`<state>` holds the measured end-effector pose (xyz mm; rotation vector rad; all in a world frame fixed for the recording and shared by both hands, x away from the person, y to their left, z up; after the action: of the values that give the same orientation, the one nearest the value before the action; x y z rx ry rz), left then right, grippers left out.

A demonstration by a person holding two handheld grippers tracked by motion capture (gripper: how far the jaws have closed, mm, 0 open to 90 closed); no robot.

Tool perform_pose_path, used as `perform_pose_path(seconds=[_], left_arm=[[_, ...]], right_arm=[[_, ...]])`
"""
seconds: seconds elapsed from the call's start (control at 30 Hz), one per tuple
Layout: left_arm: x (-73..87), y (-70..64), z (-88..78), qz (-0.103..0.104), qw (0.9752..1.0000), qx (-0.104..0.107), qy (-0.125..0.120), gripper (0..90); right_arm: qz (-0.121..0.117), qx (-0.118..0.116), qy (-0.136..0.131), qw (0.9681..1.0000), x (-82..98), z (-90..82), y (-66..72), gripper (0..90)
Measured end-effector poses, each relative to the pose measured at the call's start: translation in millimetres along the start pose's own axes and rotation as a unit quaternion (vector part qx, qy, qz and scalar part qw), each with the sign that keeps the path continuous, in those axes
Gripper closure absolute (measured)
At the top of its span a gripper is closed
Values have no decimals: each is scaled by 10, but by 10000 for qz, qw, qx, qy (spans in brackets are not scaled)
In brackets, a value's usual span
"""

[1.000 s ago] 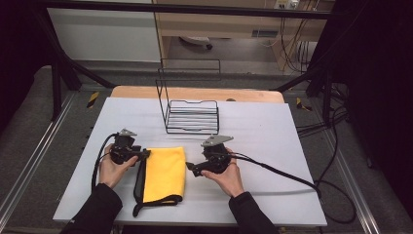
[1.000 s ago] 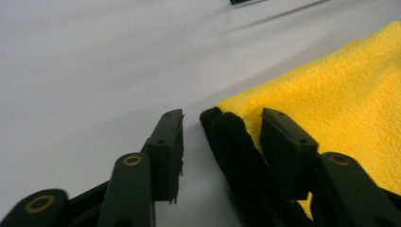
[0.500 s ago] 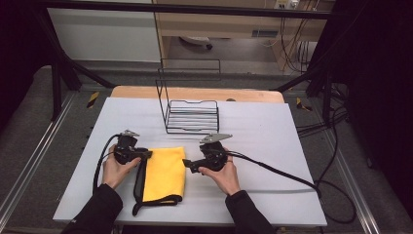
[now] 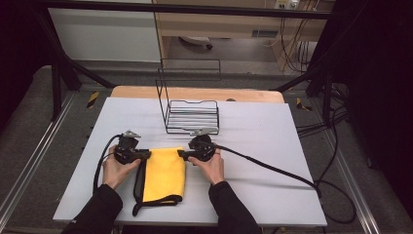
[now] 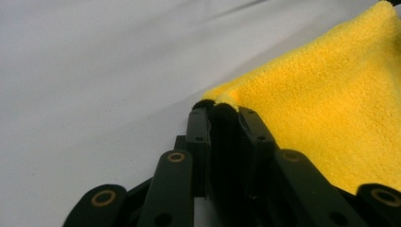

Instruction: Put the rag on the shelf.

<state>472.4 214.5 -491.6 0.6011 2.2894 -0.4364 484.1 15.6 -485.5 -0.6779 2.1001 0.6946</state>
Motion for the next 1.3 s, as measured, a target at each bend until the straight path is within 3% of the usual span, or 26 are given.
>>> perform_pose_path(seconds=[0.27,0.63,1.0,1.3], left_arm=[[9,0,2,85,9999,14,-62,755],[11,13,0,-58,9999,93,-106,766],[-6,30,-50,-182,9993,196,-259,809],[-84,-14,-247,-116,9965,206,-802,810]], right_arm=[[86,-84,196,9997,48,96,3,668],[343,-233,299,9987,99,135,37,807],[275,-271,157,9991,29,49,74,839],[138,-398,-191,9989,-96,-125,184,839]])
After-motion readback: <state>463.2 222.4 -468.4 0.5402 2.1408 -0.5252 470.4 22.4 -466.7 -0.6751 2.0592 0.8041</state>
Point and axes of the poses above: each handheld gripper's, and its own axes: z roughly forward along the jaws, x roughly out of its underside, y roughly to its left, the point moved 7 cm from there along z, roughly forward along the jaws, and after that the axes turned 7 degrees about -y, right-handed, at the moved point
